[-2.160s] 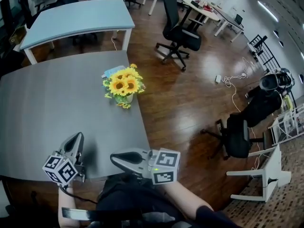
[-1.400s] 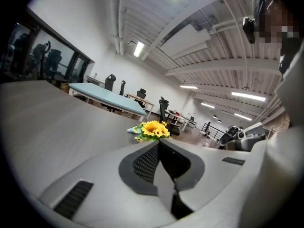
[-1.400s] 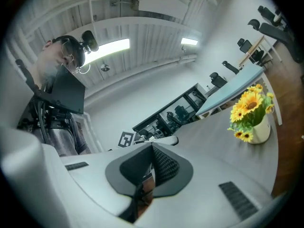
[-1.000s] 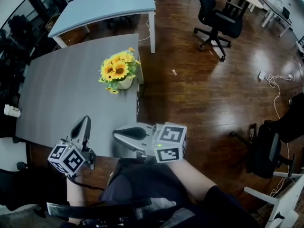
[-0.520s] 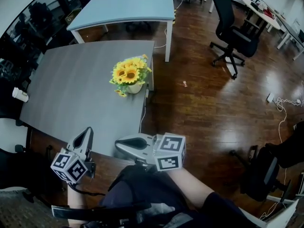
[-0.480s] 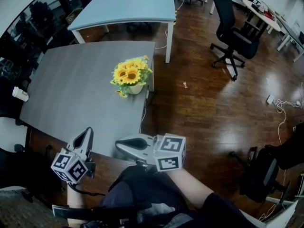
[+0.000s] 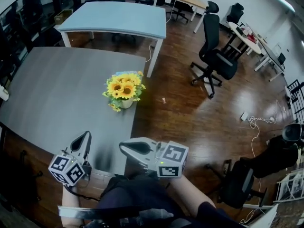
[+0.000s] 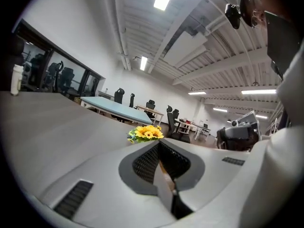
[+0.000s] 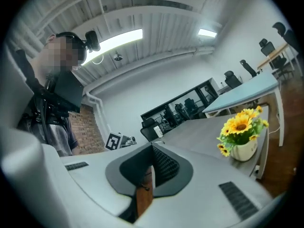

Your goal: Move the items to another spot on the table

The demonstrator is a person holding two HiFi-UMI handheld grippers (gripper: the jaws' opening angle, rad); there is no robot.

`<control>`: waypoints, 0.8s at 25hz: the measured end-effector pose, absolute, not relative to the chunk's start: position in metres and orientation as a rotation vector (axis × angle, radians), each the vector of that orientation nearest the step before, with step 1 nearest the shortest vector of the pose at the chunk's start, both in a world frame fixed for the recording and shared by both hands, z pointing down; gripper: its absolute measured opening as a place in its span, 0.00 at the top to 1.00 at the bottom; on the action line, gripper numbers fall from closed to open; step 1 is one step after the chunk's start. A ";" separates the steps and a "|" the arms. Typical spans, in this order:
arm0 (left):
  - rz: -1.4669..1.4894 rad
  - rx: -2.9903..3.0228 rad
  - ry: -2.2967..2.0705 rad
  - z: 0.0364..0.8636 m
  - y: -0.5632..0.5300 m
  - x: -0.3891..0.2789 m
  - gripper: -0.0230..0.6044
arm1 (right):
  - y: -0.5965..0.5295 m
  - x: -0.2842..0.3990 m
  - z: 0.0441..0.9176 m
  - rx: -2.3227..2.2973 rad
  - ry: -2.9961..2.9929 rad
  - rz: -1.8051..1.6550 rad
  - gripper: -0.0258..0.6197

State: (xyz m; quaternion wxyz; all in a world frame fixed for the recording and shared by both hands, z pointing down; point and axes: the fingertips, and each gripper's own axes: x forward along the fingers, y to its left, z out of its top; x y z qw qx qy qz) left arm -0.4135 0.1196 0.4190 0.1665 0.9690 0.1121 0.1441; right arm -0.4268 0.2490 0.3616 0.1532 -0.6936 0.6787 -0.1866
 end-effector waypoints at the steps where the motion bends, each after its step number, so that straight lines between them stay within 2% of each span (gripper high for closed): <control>1: 0.406 2.750 0.324 0.422 0.118 -0.410 0.93 | 0.251 -0.420 0.362 -2.028 1.941 -0.534 0.99; 12: 0.397 2.791 0.238 0.422 0.132 -0.385 0.93 | 0.288 -0.354 0.381 -2.122 1.993 -0.548 0.99; 20: 0.367 2.855 0.004 0.402 0.204 -0.345 0.93 | 0.358 -0.296 0.377 -1.871 2.112 -0.485 0.99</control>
